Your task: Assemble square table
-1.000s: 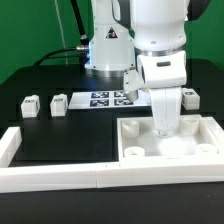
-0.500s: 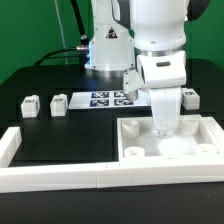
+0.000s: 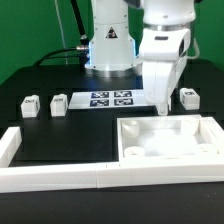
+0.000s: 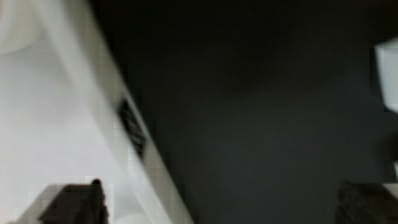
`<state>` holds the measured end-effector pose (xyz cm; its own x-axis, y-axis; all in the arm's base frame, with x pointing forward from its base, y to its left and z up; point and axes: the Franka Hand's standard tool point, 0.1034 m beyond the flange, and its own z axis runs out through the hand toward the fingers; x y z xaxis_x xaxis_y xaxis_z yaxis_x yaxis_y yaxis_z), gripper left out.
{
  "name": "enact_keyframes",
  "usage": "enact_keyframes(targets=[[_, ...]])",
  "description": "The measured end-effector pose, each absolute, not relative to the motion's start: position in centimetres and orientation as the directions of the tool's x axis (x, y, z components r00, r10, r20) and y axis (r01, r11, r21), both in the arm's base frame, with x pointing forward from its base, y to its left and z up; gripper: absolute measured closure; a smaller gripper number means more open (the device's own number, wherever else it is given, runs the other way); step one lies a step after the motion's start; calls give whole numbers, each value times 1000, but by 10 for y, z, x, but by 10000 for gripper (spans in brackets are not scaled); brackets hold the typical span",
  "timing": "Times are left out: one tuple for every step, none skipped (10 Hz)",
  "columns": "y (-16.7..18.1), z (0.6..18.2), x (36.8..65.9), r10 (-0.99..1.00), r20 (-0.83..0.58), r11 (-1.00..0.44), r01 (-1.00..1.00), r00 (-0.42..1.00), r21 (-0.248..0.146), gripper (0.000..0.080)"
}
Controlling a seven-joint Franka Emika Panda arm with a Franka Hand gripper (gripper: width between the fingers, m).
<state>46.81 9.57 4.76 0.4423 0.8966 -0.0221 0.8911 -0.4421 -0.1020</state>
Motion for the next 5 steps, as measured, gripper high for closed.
enact_keyframes(targets=[[105,51,464,842,-38,-540,836,539,-97,150],[119,61,459,771,-57,-637,766,634,-86,150],[131,71,457,679,-66,-734,674,732,-76,150],[143,74,454,582,-72,-813,579,810,-67,150],[152,73,451,502,-79,-865,499,861,-57,150]])
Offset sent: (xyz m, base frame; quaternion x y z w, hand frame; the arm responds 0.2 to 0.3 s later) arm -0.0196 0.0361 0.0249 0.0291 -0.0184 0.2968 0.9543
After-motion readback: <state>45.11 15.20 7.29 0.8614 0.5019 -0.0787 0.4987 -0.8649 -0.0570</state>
